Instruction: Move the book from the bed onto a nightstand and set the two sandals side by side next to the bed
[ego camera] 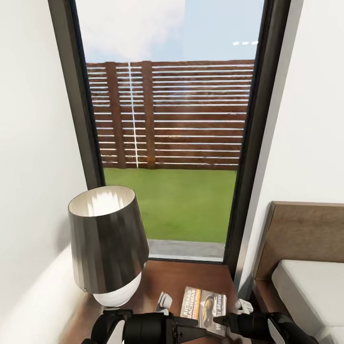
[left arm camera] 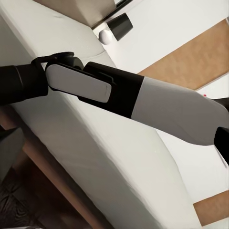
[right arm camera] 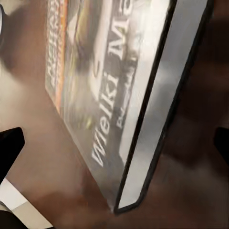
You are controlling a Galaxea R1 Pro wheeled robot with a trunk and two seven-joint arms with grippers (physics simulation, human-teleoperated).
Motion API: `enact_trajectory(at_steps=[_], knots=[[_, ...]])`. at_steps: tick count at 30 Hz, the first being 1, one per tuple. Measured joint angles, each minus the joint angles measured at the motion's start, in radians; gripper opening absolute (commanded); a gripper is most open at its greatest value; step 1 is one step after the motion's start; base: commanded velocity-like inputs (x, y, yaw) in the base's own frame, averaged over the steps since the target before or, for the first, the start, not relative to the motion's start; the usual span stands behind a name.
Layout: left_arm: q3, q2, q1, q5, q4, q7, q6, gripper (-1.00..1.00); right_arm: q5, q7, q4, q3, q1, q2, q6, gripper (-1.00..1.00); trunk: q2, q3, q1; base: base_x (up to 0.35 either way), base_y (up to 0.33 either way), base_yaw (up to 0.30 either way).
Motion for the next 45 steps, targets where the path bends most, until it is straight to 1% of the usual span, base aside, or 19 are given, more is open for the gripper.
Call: enact_trajectory(at_steps=[10,20,33,45], knots=[[-0.001,0.000,0.000,0.000,0.000,-0.001,0.000,1.00,0.001,-0.001,-0.002,-0.003,0.000,-0.002,-0.001,1.00,0.000,0.000,0.000,0.000,0.000,0.000],[-0.001,0.000,0.000,0.000,0.000,0.000,0.000,1.00,-0.001,0.003,-0.013,-0.011,0.002,-0.012,-0.004,1.00,0.000,0.000,0.000,0.000,0.000,0.000],[-0.001,0.000,0.000,0.000,0.000,-0.001,0.000,1.00,-0.006,0.002,-0.017,-0.016,0.003,-0.046,-0.005,1.00,0.000,0.000,0.000,0.000,0.000,0.000],[0.000,0.001,0.000,0.000,-0.001,-0.001,0.000,1.00,-0.007,0.004,-0.017,-0.016,0.003,-0.052,-0.005,1.00,0.000,0.000,0.000,0.000,0.000,0.000]])
